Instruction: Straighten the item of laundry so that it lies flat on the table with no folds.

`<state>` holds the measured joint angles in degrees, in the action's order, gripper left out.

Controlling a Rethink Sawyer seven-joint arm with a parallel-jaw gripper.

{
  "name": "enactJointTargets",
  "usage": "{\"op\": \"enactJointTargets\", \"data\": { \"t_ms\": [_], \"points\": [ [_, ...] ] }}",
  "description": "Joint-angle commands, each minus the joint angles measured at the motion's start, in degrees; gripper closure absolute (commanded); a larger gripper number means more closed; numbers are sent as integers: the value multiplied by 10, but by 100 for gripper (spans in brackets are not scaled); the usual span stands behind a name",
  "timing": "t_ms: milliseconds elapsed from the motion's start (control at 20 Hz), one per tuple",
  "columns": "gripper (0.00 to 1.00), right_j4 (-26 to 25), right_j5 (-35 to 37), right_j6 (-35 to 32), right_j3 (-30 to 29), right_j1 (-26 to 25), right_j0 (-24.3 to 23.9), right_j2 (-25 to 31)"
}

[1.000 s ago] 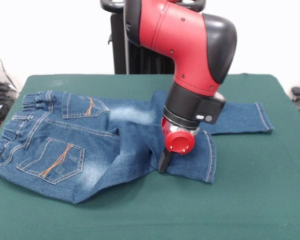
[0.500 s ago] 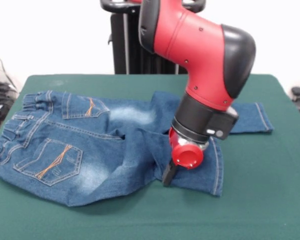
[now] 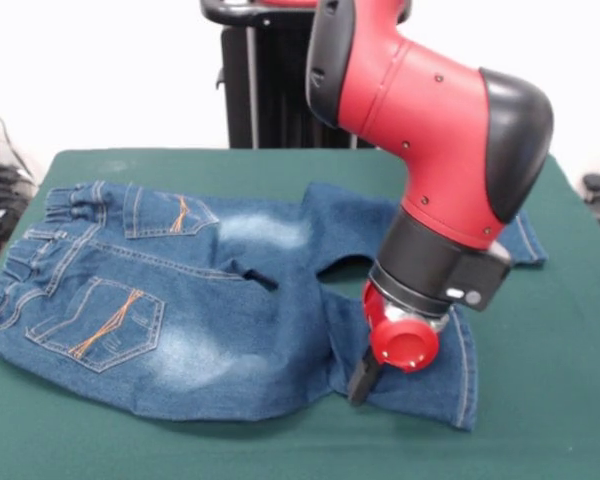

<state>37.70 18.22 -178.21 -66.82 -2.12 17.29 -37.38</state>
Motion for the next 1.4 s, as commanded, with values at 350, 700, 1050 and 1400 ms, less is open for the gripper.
{"op": "enactJointTargets", "data": {
  "t_ms": [350,700,1050,1400],
  "points": [
    [100,70,26,-133,0,4,52,96],
    [100,83,22,-135,-34,29,73,110],
    [100,104,44,-163,-16,12,91,84],
    [100,123,39,-161,-1,-4,91,79]
  ]
}}
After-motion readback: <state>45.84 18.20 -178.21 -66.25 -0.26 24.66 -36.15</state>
